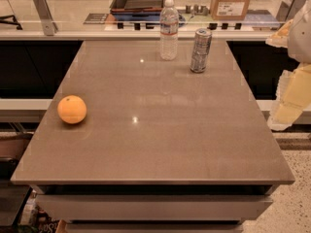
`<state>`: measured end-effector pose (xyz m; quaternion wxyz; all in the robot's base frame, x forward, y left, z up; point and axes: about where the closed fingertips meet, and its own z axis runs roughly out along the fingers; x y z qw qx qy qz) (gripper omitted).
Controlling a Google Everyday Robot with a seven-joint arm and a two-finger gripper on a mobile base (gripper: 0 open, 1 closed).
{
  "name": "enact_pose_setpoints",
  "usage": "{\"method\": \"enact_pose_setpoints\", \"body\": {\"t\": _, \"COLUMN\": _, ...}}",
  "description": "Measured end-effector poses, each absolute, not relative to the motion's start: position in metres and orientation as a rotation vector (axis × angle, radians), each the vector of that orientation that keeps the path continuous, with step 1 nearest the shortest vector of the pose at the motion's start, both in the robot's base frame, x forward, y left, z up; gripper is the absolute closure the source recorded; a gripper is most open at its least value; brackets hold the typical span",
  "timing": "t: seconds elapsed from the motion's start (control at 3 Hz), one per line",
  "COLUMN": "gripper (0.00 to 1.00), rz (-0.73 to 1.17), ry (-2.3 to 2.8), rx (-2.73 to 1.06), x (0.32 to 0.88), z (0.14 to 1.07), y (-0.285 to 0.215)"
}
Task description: Move redbull can near orange
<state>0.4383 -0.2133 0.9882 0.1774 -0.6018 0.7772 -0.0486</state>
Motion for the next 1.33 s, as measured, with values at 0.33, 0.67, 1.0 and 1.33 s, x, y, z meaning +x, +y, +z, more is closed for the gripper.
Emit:
{"method": "enact_pose_setpoints", "body": {"t": 0.33, "gripper": 0.0, "rz": -0.139, "ry": 2.188, "rx": -1.683, "x": 0.443, "z": 0.99, "y": -0.215}}
{"method": "enact_pose_setpoints", "body": {"t": 0.67, "gripper": 0.0, "rz": -0.122, "ry": 2.182, "rx": -1.572, "x": 0.462, "z": 0.99, "y": -0.224}}
{"method": "enact_pose_setpoints", "body": {"t": 1.0, "gripper": 0.0, "rz": -0.079, "ry": 2.154, "rx": -1.394, "x": 0.504, "z": 0.984, "y": -0.23}}
{"method": "enact_pose_setpoints", "body": {"t": 1.33, "gripper": 0.0, "rz": -0.046, "ry": 2.127, "rx": -1.308, "x": 0.53, "z": 0.977, "y": -0.23}}
